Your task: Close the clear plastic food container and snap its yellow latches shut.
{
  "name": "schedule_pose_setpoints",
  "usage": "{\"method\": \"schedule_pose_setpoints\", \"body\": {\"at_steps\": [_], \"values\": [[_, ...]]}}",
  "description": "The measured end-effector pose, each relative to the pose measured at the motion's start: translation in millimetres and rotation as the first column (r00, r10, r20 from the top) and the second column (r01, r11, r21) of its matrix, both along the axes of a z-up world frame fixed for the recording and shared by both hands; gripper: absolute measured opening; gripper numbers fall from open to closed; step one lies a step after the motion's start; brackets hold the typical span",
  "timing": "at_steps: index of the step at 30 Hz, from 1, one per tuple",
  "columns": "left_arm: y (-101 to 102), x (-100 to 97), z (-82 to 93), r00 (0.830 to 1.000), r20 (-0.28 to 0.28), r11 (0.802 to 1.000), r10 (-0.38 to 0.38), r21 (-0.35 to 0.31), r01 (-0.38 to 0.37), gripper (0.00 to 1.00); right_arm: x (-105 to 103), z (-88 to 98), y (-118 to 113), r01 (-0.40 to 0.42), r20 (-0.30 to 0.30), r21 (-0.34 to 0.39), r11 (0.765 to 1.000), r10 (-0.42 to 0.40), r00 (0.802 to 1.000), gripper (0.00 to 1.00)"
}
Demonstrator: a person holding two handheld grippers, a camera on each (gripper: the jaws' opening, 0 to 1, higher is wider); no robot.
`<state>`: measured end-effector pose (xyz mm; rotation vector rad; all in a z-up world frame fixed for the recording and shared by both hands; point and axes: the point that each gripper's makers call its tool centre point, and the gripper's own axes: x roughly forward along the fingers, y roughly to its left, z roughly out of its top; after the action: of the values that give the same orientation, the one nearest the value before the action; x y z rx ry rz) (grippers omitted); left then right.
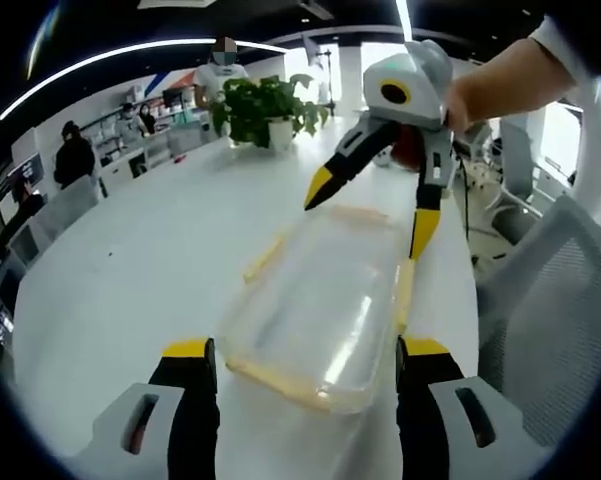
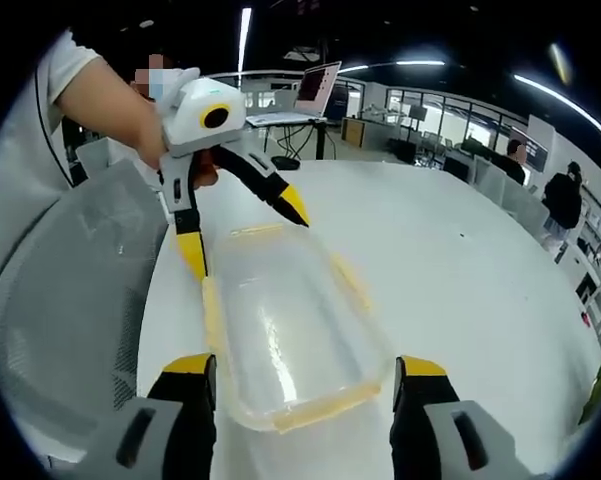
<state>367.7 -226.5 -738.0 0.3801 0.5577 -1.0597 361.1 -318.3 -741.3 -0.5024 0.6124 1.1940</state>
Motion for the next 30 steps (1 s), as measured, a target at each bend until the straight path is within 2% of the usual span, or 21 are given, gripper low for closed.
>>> {"method": "schedule_pose_setpoints", "body": {"at_steps": [4,20,30], "values": [[1,0.9,-2.8,1.0,-0.003,1.0,0.003,0.012,-0.003,0.72,0,-0.9,0,0.01,-0.012,-0.005,1.0,-0.01,1.0,0.72],[2,0.0,-2.3,1.0,-0.008,1.0,-0.004,0.011,0.004,0.71,0,-3.2,3,0.017,0.008,-0.018,1.0,-0.017,1.0,0.71],[23,-6.5,-2.8,1.0,-0.013,1.0,-0.013,0.021,0.014,0.71,-8,-3.3,24,0.027,0.008,-0.015,1.0,-0.027,1.0,0.71]]}}
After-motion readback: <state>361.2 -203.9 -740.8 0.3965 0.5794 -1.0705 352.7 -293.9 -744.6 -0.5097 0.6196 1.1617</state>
